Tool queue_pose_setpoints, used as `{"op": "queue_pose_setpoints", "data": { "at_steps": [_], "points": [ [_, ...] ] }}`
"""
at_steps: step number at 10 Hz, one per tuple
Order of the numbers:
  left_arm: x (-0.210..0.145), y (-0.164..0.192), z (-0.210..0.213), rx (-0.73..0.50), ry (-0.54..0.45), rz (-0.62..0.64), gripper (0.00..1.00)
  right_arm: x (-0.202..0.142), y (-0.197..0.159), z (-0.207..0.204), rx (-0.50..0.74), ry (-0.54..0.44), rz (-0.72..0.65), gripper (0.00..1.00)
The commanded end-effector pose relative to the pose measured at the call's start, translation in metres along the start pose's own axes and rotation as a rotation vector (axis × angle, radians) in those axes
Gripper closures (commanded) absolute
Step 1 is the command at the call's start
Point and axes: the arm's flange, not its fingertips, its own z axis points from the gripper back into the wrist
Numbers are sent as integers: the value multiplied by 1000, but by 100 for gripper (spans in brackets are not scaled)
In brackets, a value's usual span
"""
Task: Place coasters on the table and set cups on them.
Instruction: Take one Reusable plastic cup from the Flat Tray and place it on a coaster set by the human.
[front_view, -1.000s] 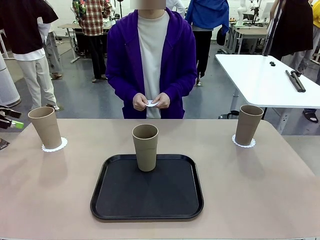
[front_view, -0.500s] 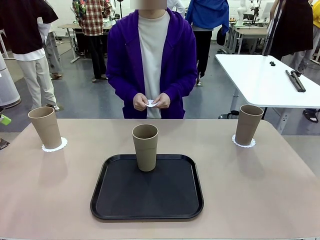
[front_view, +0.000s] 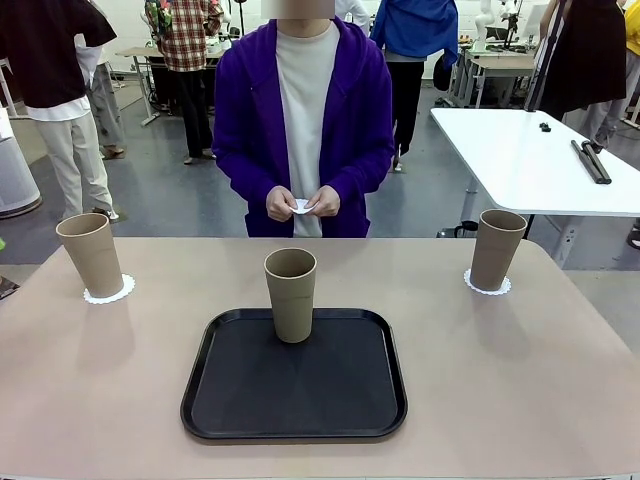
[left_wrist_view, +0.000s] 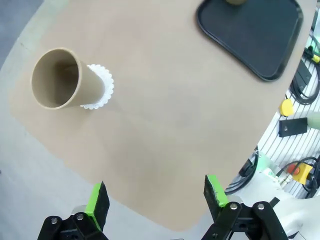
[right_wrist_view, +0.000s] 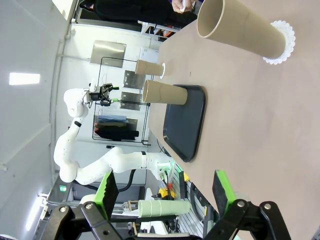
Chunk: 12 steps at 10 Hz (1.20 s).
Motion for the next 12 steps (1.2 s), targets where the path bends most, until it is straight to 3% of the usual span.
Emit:
{"op": "queue_pose_setpoints", "data": {
  "at_steps": [1,3,12],
  "points": [
    [6,-12,-8,59,39,16,0,2,0,1,5,-1,-1,0],
    [6,-10,-1,12,18,-9,0,2,0,1,5,-1,-1,0],
    [6,-10,-1,12,18,-9,0,2,0,1,5,-1,-1,0]
  ]
}}
